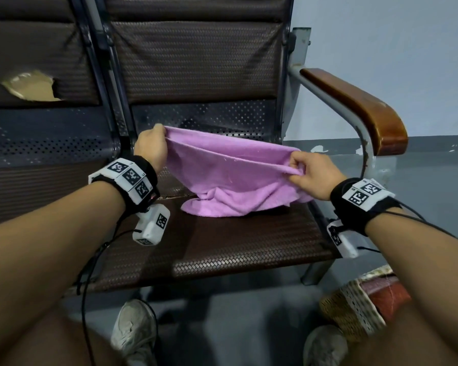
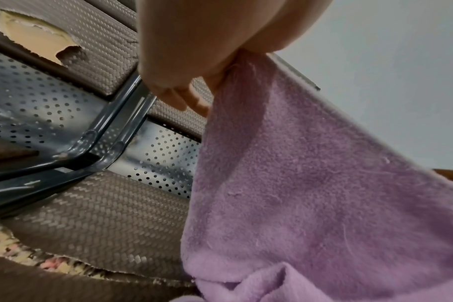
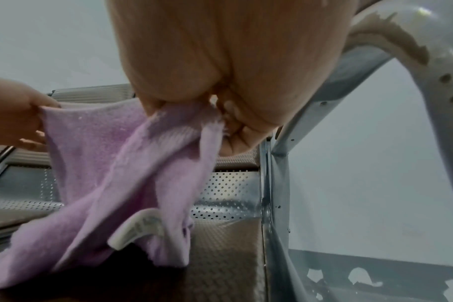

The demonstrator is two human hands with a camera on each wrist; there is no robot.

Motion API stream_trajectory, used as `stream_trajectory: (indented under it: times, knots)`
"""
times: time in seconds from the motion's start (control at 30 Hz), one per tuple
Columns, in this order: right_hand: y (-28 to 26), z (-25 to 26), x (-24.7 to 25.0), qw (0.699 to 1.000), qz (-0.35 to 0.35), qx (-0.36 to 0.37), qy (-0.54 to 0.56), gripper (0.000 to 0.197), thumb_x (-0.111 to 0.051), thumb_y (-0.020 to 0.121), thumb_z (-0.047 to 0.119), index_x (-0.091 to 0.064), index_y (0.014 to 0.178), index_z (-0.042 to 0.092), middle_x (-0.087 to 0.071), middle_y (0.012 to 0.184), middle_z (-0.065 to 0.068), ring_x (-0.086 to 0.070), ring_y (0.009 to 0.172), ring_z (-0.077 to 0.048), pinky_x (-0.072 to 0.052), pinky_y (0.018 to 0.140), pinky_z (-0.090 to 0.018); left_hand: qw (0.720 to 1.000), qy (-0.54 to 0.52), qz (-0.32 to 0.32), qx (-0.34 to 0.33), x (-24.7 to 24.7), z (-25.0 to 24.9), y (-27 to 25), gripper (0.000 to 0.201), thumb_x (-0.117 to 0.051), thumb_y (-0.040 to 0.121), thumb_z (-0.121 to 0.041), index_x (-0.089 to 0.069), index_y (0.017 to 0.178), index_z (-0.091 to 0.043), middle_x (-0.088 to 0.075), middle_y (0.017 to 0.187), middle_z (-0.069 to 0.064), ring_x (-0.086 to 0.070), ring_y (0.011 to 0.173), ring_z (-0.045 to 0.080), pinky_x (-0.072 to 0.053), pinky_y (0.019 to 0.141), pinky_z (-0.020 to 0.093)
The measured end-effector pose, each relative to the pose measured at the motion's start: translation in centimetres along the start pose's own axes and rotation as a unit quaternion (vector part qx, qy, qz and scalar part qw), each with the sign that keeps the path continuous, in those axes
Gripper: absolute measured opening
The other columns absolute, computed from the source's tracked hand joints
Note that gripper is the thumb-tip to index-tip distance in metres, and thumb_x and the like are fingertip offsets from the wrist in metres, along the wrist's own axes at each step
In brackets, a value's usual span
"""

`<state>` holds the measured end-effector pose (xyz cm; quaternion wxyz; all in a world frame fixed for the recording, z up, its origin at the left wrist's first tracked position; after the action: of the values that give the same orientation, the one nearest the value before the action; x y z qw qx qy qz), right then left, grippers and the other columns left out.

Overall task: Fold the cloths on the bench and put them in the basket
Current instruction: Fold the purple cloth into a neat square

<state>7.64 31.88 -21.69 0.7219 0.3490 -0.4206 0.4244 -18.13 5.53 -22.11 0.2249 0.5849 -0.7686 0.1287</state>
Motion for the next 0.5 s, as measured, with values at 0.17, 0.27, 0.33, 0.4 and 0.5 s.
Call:
stream_trajectory:
  times: [0.17, 0.27, 0.33, 0.4, 0.5]
  knots:
    - [-0.7, 1.0, -1.8, 0.994, 0.081, 0.044, -0.058, 0.020, -0.066, 0.092, 0.022, -0.063, 0.077, 0.034, -0.058, 0.062, 0.016, -0.054, 0.054, 0.004, -0.036, 0.054, -0.014, 0.994, -0.110, 0.014, 0.023, -0.1, 0.0, -0.5, 0.034, -0.038, 0.092, -0.033, -0.055, 0.067, -0.020, -0.051, 0.072, 0.003, -0.050, 0.081, 0.025, -0.042, 0.075, 0.041]
    - [-0.8, 0.1, -1.8, 0.993, 0.084, 0.015, -0.078, 0.032, -0.066, 0.091, 0.045, -0.063, 0.061, 0.033, -0.055, 0.050, 0.011, -0.050, 0.046, -0.001, -0.030, 0.049, -0.013, 0.992, -0.124, 0.000, 0.028, 0.4, 0.4, -0.5, 0.031, -0.040, 0.085, -0.033, -0.055, 0.061, -0.020, -0.049, 0.065, 0.000, -0.049, 0.076, 0.023, -0.039, 0.069, 0.041]
    - [-0.9, -0.7, -1.5, 0.997, 0.066, -0.014, -0.029, 0.041, -0.069, 0.087, 0.047, -0.058, 0.053, 0.027, -0.053, 0.043, 0.010, -0.051, 0.040, -0.003, -0.033, 0.043, -0.011, 0.993, -0.108, -0.008, 0.037, 0.9, 0.9, -0.2, 0.032, -0.039, 0.085, -0.031, -0.056, 0.062, -0.017, -0.053, 0.067, 0.002, -0.053, 0.077, 0.024, -0.045, 0.069, 0.041]
    - [-0.9, -1.1, -0.9, 0.996, 0.038, -0.039, 0.063, 0.036, -0.073, 0.085, 0.032, -0.055, 0.056, 0.022, -0.054, 0.043, 0.012, -0.052, 0.039, 0.001, -0.035, 0.043, -0.009, 0.994, -0.092, -0.015, 0.055, 1.4, 1.5, 0.0, 0.035, -0.039, 0.089, -0.032, -0.057, 0.065, -0.015, -0.055, 0.071, 0.004, -0.056, 0.081, 0.028, -0.050, 0.076, 0.043]
    - [-0.7, -1.0, 0.1, 0.989, 0.008, -0.049, 0.140, 0.022, -0.066, 0.089, 0.009, -0.050, 0.078, 0.020, -0.060, 0.068, 0.008, -0.059, 0.054, -0.002, -0.044, 0.050, -0.017, 0.983, -0.168, 0.005, 0.079, 1.1, 1.5, -0.7, 0.030, -0.048, 0.079, -0.038, -0.058, 0.057, -0.022, -0.046, 0.063, -0.002, -0.046, 0.066, 0.021, -0.038, 0.066, 0.035]
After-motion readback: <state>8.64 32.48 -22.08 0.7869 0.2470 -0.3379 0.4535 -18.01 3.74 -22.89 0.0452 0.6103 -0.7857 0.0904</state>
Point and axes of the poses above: each hand's wrist, its own y-axis towards the middle knuckle, its own x-axis out of the back of the hand, z = x × y, the point moved 10 cm from there along y, towards the middle knuckle
